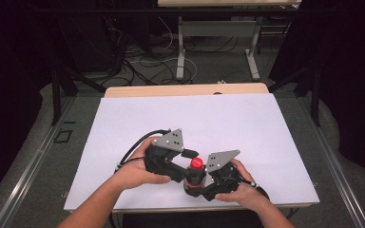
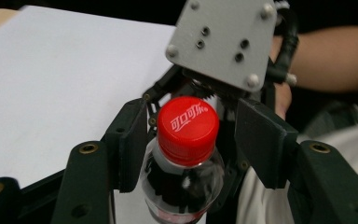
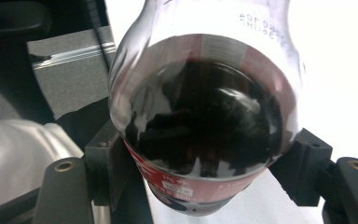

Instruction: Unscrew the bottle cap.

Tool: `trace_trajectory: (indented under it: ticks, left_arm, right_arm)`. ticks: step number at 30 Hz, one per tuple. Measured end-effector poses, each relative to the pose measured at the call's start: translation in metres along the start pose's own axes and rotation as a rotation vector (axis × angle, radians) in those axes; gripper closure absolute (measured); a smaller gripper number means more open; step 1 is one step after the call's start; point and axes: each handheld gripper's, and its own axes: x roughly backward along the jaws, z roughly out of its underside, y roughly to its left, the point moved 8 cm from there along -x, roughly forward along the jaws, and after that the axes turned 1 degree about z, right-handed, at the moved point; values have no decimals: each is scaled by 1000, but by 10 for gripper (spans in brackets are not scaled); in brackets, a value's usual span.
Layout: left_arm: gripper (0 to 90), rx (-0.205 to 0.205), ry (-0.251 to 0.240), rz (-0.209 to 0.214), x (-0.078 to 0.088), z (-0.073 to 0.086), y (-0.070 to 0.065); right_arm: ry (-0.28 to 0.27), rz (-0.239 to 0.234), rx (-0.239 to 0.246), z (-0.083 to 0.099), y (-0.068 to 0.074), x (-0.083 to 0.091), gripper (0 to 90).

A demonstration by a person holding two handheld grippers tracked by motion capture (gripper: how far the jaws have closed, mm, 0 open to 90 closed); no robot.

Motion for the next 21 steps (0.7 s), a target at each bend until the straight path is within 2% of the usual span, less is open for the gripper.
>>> trace_trajectory:
  ticks: [2, 3, 4, 7, 9, 11, 14, 15, 17, 20, 21]
  left_arm:
    - [486, -17, -5, 42, 0, 1, 0]
    - [488, -3, -13, 56, 0, 1, 0]
    - [515, -11, -12, 64, 0, 1, 1]
    - [601, -4, -12, 61, 1, 3, 3]
    - [606, 3, -23, 49, 0, 3, 4]
    - [609, 27, -34, 26, 0, 4, 5]
    - [611, 74, -36, -55, -2, 4, 8]
    - [612, 101, -40, -97, -3, 3, 8]
    - [613, 180, -67, -197, -7, 0, 7]
    - [614, 271, -86, -362, -12, -2, 5]
    - [614, 289, -105, -420, -15, -3, 5]
  right_arm:
    - [7, -19, 14, 0, 3, -1, 289]
    - [7, -17, 22, 0, 3, -2, 289]
    - [8, -22, 30, 0, 4, -3, 289]
    - [15, -33, 29, 1, 6, -3, 289]
    - [15, -29, 33, 1, 6, -3, 289]
    - [10, -17, 15, 1, 5, -4, 289]
    - [13, 19, 6, 2, -2, -4, 289]
    - [16, 24, -3, 2, -3, -3, 289]
    - [19, 49, -20, 3, -8, -3, 290]
    - [25, 104, -53, 4, -14, -2, 290]
    - [29, 119, -64, 4, -15, -2, 290]
